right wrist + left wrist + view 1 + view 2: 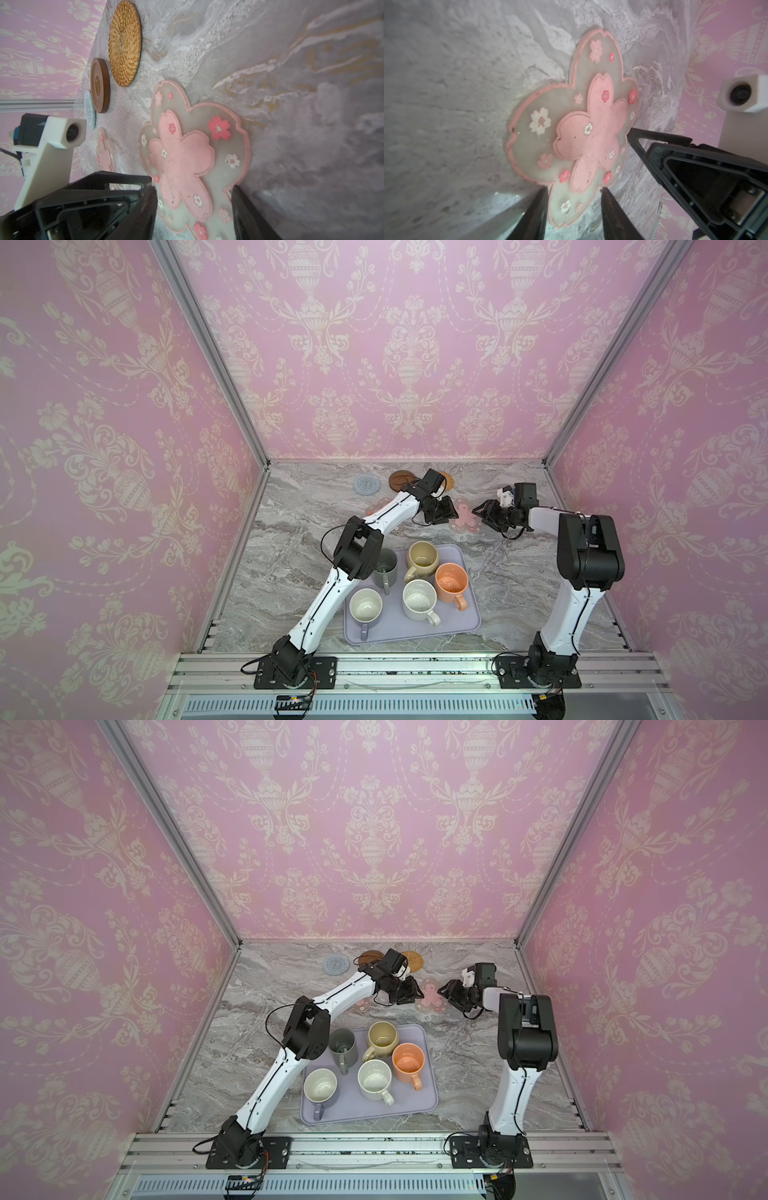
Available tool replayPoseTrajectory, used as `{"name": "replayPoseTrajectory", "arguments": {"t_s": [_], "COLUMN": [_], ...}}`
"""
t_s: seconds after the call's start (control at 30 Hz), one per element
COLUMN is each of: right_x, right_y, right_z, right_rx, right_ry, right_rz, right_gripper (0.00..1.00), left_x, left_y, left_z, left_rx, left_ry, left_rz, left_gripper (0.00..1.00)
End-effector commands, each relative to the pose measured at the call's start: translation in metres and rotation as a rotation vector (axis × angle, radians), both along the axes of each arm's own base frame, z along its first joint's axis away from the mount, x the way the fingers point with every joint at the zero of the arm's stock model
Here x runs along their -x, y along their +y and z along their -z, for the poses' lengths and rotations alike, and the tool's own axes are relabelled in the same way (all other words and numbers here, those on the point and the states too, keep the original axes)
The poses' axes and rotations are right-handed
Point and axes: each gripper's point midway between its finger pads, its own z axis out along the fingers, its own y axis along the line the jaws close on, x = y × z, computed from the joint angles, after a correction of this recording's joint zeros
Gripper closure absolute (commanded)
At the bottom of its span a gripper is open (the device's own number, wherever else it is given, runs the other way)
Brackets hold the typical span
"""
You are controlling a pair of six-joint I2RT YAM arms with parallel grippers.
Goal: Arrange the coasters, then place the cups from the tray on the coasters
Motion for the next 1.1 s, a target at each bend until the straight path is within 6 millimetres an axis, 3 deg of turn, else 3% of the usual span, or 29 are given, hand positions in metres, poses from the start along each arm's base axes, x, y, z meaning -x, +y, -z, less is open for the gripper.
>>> {"name": "replayPoseTrajectory", "arguments": {"t_s": [0.0, 0.33, 0.6, 0.83, 1.07], "right_x": [0.032, 0.037, 0.041, 0.042, 0.044], "right_y": [0.030, 0.080, 0.114, 0.114, 0.108], "right_z": [0.018, 0.014, 0.017, 0.021, 0.027], "right_rx": [-0.044, -0.049, -0.046, -0.013, 0.027], "right_ry": [0.122, 0.129, 0.140, 0.153, 0.172], "right_rz": [-0.041, -0.116, -0.176, -0.172, -0.185], "right_gripper": [0.41, 0.42, 0.41, 0.42, 0.42], "left_x": [0.028, 0.039, 0.028, 0.020, 0.016], "left_y": [0.001, 0.022, 0.066, 0.093, 0.098], "left_z": [0.018, 0.012, 0.015, 0.019, 0.023], "left_rx": [-0.043, -0.059, -0.080, -0.122, -0.146], "left_ry": [0.090, 0.075, 0.071, 0.070, 0.071], "left_rz": [0.019, 0.010, -0.068, -0.088, -0.083], "left_gripper": [0.55, 0.55, 0.54, 0.54, 0.54]}}
